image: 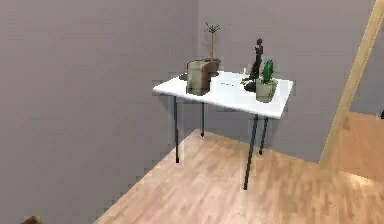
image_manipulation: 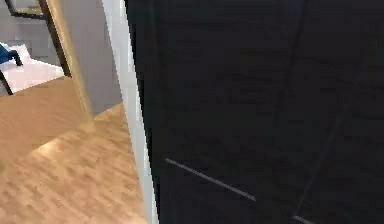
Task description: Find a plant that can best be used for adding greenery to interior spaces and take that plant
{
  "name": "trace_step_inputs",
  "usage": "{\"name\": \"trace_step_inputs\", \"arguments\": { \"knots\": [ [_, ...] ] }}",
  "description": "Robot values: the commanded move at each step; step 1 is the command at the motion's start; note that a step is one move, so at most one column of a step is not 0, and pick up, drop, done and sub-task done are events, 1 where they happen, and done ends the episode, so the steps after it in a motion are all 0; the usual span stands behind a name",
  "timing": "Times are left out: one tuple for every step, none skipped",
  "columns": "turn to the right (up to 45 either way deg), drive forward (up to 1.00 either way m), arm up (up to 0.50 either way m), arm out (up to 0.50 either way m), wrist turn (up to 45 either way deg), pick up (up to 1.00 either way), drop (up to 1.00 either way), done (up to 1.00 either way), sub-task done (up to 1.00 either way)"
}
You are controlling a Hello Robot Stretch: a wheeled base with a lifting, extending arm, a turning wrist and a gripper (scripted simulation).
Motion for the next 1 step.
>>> {"name": "trace_step_inputs", "arguments": {
  "knots": [
    [30.0, 0.00, 0.00, 0.00, 0.0, 0.00, 0.00, 0.00, 0.00]
  ]
}}
